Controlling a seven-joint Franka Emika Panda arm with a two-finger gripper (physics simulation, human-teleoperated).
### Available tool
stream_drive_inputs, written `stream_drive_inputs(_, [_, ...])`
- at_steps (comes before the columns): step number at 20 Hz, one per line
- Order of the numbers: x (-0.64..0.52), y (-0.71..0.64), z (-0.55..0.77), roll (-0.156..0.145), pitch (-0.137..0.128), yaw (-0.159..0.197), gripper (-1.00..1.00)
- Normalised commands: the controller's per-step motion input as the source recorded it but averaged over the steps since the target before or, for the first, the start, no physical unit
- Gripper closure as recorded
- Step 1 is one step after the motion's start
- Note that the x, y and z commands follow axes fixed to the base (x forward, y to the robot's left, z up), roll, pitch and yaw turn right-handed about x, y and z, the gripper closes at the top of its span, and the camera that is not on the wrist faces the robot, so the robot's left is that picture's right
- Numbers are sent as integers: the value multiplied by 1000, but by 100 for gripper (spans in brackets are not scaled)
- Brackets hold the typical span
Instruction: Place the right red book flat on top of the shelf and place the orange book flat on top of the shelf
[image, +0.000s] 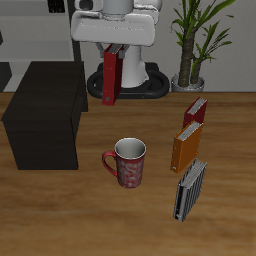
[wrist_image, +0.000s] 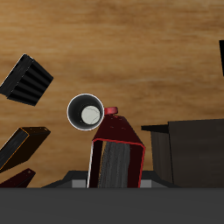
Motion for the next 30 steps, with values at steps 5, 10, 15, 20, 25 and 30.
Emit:
stream_drive_inputs(5, [-519, 64, -52, 1, -95, 39, 100])
stream_drive_inputs(10, [-254, 40, -155, -14, -17, 1, 100])
stream_drive_inputs(15, [-381, 29, -56, 29, -34, 26, 100])
stream_drive_inputs(20, [-455, -81, 37, -1, -43, -5, 100])
stream_drive_inputs(25, [-355, -23, 42, 6, -1, 0, 100])
stream_drive_inputs(30, [-377, -193, 158, -85, -30, -4, 100])
